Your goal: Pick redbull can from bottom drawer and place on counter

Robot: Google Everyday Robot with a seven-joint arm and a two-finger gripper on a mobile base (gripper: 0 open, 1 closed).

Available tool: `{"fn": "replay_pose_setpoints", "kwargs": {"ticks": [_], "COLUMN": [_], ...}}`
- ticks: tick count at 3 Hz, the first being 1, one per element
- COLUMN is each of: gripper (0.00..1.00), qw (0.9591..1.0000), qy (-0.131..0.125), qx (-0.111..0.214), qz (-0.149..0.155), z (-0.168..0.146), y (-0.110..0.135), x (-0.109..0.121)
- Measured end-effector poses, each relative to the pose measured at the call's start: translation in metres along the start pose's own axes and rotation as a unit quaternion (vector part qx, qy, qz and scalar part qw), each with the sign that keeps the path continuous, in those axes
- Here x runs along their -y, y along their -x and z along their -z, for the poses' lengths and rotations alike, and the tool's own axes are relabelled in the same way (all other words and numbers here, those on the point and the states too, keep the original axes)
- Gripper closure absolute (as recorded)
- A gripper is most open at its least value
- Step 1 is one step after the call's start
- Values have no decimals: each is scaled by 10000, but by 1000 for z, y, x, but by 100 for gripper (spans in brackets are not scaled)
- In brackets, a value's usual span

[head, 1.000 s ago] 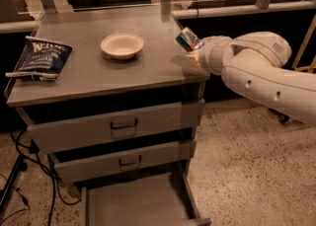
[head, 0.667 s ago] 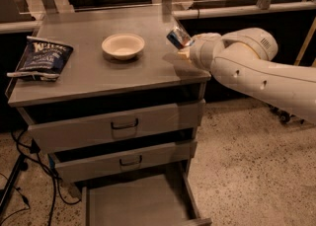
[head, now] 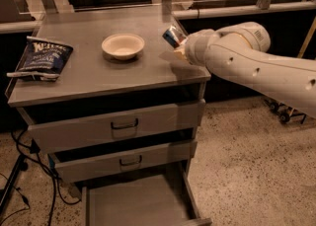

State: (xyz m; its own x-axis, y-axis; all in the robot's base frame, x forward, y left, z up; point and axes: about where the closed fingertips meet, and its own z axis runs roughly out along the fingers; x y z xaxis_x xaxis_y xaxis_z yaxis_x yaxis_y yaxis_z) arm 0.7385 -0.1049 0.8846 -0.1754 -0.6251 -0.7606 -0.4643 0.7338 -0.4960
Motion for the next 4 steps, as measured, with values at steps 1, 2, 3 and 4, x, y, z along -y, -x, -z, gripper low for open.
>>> {"fn": "replay_pose_setpoints", "kwargs": {"ticks": [1,2,3,4], "gripper": [100,100,100,100], "qw": [9987,9922,9877,9830], "qy": [387,1029,1513,1823], "qx": [-130,-212,-199,-182], "qz": [-303,-675,-332,90], "z": [-12,-21,-22,-21], "y": [-4,-7,0,1], "x": [-9,-16,-15,-15]}}
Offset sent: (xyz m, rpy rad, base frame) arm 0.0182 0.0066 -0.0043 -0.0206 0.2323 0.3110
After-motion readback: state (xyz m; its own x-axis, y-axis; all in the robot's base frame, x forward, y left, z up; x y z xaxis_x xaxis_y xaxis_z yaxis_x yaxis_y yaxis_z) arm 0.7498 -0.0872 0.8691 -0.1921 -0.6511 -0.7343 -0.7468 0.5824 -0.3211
